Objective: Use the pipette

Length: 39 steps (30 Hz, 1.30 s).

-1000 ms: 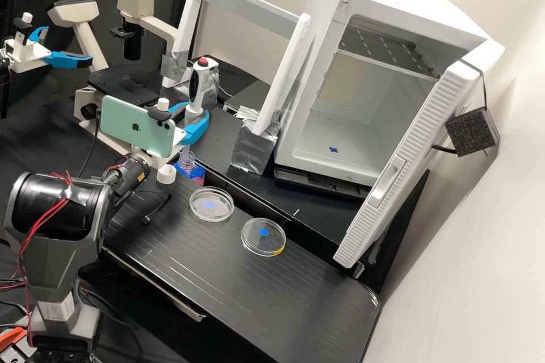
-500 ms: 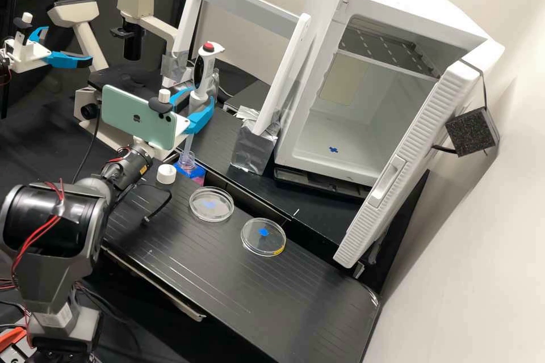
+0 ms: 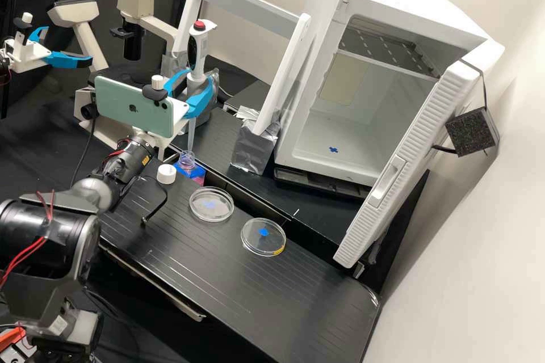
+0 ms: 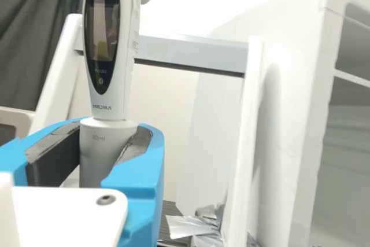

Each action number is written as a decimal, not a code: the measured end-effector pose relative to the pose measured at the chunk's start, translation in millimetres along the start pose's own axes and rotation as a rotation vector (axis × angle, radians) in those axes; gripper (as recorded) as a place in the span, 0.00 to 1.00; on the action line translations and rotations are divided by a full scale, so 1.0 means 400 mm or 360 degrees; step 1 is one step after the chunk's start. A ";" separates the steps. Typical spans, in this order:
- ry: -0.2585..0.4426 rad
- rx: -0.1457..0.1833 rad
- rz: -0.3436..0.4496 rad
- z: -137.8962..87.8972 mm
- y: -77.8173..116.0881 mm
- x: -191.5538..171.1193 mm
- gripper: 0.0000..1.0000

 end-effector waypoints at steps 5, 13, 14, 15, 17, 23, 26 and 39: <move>0.0018 -0.0024 -0.0076 -0.002 0.019 -0.007 0.00; 0.0123 0.0050 -0.0018 0.001 0.093 -0.043 0.00; 0.0130 0.0055 0.0000 0.003 0.105 -0.049 0.00; 0.0143 0.0109 0.0027 0.005 0.122 -0.055 0.00; 0.0162 0.0143 0.0059 0.010 0.144 -0.067 0.00; 0.0172 0.0191 0.0126 0.043 0.191 -0.104 0.00; 0.0184 0.0176 0.0122 0.070 0.202 -0.132 0.00; -0.0044 0.0095 0.0337 0.156 0.246 -0.228 0.00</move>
